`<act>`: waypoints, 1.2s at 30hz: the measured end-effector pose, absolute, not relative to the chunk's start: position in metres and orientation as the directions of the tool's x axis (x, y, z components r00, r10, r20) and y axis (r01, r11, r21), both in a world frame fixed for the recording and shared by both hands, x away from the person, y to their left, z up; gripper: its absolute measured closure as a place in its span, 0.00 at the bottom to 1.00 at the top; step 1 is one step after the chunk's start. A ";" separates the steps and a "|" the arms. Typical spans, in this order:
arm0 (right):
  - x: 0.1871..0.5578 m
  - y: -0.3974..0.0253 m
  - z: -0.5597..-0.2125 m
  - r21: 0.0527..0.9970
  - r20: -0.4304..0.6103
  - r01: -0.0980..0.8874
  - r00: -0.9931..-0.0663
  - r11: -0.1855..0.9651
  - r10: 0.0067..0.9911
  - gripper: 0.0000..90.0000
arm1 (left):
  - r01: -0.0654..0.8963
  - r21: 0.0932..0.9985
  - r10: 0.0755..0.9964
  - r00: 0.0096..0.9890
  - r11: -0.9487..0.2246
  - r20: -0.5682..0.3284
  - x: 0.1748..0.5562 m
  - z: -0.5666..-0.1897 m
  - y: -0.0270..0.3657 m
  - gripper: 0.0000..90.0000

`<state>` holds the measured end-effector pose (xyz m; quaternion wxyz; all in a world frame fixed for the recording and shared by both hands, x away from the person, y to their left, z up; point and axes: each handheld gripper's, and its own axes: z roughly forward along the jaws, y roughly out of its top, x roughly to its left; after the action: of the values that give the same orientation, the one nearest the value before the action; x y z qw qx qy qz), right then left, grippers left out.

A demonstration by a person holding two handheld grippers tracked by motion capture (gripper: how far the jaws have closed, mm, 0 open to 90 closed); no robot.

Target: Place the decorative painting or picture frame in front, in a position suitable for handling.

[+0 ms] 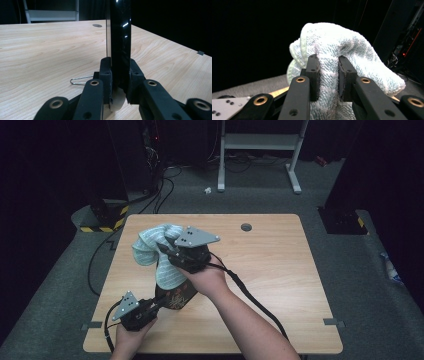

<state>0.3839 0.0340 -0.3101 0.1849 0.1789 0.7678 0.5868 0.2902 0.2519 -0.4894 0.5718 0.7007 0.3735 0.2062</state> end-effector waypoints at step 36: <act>0.460 -0.065 -0.488 0.783 0.413 0.614 -0.633 0.100 0.654 0.83 | 0.292 0.955 0.757 0.636 -0.059 -0.148 0.291 -0.490 0.251 0.87</act>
<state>0.4603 -0.0654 -0.4876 0.0196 0.4278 0.7412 0.5169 0.2910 0.2515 -0.4898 0.5742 0.6988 0.3754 0.2025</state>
